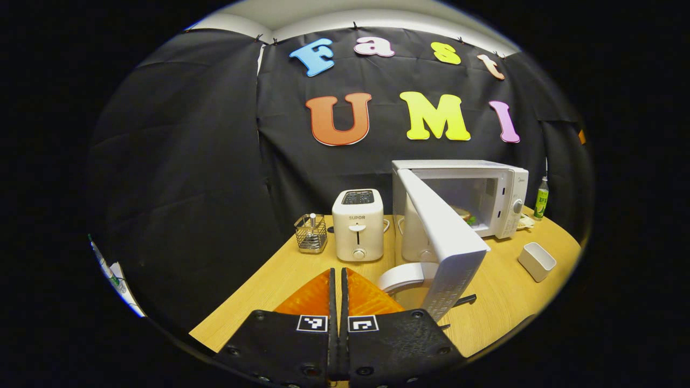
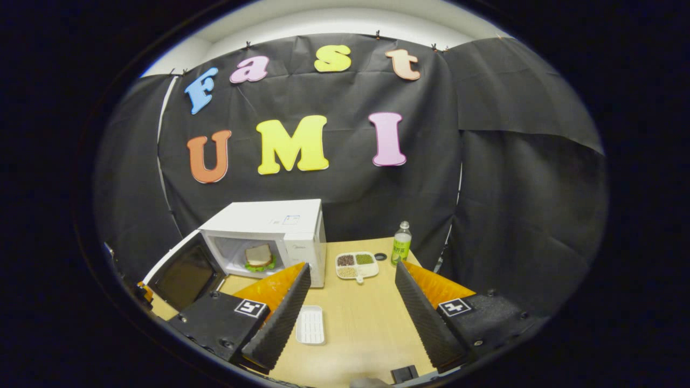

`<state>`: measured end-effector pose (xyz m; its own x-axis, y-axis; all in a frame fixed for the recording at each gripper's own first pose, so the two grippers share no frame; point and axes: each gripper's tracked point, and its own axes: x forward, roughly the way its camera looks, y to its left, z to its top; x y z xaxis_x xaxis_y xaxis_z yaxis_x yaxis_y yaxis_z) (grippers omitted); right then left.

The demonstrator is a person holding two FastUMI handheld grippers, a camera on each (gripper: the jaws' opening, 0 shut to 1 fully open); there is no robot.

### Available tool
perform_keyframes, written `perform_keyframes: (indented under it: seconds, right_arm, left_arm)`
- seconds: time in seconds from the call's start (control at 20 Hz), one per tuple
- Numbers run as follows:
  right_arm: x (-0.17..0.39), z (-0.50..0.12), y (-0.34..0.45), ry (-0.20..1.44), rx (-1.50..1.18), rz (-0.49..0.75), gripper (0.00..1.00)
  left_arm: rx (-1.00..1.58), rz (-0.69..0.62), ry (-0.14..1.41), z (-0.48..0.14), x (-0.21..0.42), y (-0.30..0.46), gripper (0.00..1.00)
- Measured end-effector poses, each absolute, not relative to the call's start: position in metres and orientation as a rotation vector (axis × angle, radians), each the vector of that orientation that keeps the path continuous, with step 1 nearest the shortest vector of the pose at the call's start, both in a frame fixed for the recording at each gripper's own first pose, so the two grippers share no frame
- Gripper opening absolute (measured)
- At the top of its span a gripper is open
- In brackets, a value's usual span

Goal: Open the microwave oven with the left hand, put the food in, and close the microwave oven.

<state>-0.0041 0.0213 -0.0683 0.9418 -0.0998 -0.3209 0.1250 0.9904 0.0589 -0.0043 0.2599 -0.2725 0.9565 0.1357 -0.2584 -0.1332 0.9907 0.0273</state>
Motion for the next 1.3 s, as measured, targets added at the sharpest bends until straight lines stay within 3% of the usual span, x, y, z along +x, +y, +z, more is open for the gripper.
perform_keyframes:
  seconds: [0.65, 0.7, 0.75, 1.05, 1.1, 1.15, 1.2, 1.3]
  right_arm:
    - [-0.002, -0.050, 0.020, 0.294, 0.073, -0.083, 0.92]
    - [-0.002, -0.050, 0.019, 0.292, 0.075, -0.081, 1.00]
    - [-0.001, -0.048, 0.018, 0.290, 0.075, -0.077, 0.92]
    - [0.002, -0.045, -0.004, 0.280, 0.050, -0.094, 0.92]
    - [0.004, -0.046, -0.008, 0.281, 0.051, -0.096, 1.00]
    - [0.005, -0.047, -0.011, 0.285, 0.054, -0.100, 0.92]
    - [0.006, -0.047, -0.014, 0.293, 0.064, -0.100, 1.00]
    - [0.010, -0.047, -0.021, 0.297, 0.085, -0.106, 1.00]
  left_arm:
    - [0.019, -0.058, 0.238, -0.254, 0.005, 0.136, 0.00]
    - [0.019, -0.078, 0.232, -0.252, 0.007, 0.122, 0.00]
    - [0.020, -0.095, 0.228, -0.249, 0.010, 0.108, 0.00]
    - [0.017, -0.198, 0.204, -0.239, 0.038, 0.029, 0.00]
    - [0.016, -0.213, 0.199, -0.237, 0.047, 0.017, 0.00]
    - [0.014, -0.230, 0.197, -0.236, 0.054, 0.004, 0.00]
    - [0.010, -0.243, 0.195, -0.235, 0.062, -0.007, 0.00]
    - [0.009, -0.268, 0.189, -0.232, 0.079, -0.027, 0.00]
